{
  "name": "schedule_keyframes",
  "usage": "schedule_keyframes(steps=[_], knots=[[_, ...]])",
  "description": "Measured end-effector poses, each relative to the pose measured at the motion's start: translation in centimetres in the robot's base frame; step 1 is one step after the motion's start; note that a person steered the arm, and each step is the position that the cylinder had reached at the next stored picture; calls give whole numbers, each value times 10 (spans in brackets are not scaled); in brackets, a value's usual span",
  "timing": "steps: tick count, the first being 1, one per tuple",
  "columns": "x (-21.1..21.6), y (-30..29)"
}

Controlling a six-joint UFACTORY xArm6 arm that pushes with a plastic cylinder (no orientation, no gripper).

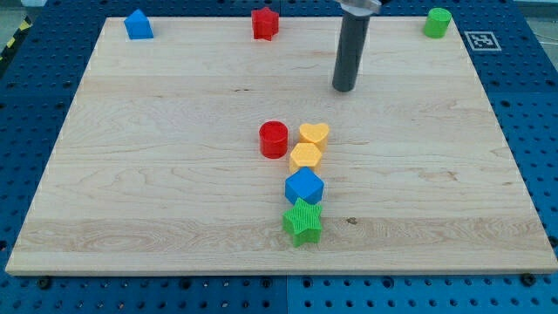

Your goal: Move the red star to the right of the yellow heart

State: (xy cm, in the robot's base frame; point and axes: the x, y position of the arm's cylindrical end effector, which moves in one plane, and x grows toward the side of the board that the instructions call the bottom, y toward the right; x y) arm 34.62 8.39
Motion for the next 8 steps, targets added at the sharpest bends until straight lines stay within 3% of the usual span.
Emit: schedule_keyframes(steps=[2,5,8], knots=[[-11,-56],[-81,-154],[-151,-164]])
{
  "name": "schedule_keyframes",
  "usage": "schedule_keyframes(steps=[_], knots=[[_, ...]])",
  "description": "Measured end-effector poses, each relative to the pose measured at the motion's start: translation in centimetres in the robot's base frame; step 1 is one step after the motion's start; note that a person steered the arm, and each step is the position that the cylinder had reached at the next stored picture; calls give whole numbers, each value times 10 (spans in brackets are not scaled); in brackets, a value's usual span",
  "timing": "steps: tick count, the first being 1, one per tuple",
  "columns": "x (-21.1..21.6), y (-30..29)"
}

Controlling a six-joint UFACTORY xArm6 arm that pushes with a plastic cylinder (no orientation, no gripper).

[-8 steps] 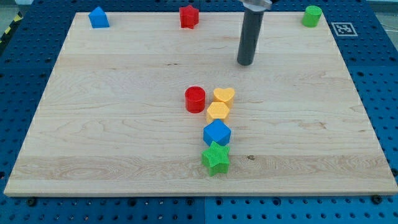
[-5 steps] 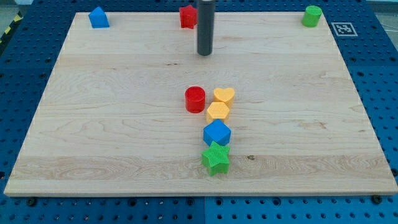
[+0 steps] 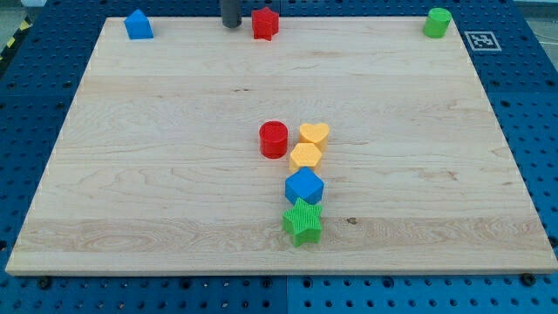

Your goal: Move the red star to the right of the yellow heart

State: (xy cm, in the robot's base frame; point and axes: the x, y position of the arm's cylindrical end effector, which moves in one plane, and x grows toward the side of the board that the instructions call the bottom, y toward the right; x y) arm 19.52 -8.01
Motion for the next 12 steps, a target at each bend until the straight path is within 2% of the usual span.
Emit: schedule_keyframes(steps=[2,4,5,9,11,12], knots=[[-1,54],[4,80],[21,80],[29,70],[53,65],[46,76]])
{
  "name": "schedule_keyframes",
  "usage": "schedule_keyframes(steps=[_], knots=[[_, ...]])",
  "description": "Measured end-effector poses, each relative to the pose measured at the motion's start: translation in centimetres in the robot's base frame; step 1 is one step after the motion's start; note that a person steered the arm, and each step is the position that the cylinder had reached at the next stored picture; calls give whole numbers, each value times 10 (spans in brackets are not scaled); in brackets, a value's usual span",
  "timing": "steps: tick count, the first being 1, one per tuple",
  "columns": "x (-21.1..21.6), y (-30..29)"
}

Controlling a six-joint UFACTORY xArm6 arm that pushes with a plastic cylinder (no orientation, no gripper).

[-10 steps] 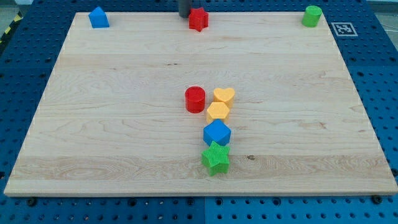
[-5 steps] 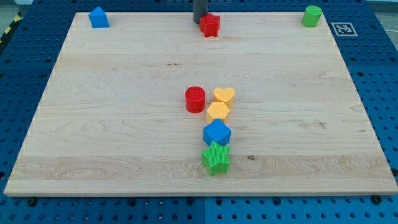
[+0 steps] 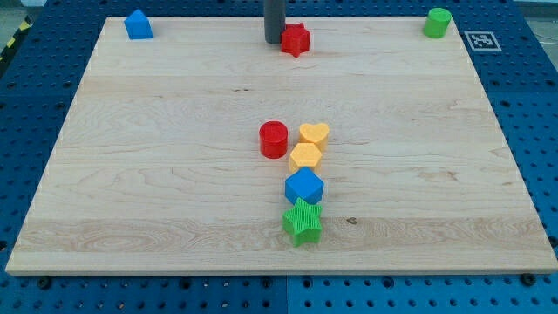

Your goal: Move the red star to the right of the yellow heart

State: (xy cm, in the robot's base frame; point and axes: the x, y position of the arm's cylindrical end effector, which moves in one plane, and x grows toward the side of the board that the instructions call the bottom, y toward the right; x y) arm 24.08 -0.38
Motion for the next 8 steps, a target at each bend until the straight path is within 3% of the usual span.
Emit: schedule_keyframes(steps=[4,8], knots=[[2,85],[56,99]])
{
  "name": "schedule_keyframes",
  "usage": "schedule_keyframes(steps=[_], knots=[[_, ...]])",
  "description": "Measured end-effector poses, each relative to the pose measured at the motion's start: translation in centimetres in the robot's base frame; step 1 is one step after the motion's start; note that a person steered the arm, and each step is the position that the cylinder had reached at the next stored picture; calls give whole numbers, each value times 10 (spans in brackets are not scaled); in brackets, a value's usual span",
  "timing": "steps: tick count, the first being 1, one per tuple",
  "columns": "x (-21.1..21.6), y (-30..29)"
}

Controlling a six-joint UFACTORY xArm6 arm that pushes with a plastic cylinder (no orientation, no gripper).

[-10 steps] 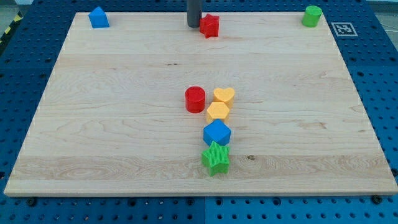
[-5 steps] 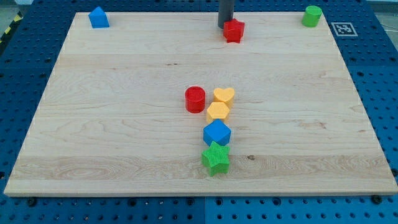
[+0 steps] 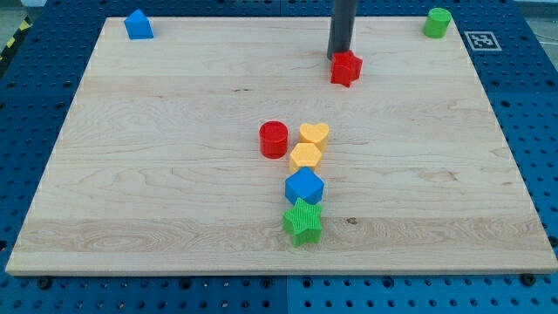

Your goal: Move the red star to the right of the yellow heart

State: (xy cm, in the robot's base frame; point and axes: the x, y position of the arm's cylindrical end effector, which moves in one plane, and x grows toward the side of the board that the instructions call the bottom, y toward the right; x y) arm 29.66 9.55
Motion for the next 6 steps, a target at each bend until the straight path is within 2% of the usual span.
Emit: schedule_keyframes(steps=[1,3,5,6], knots=[[1,31],[26,22],[29,-4],[54,-5]])
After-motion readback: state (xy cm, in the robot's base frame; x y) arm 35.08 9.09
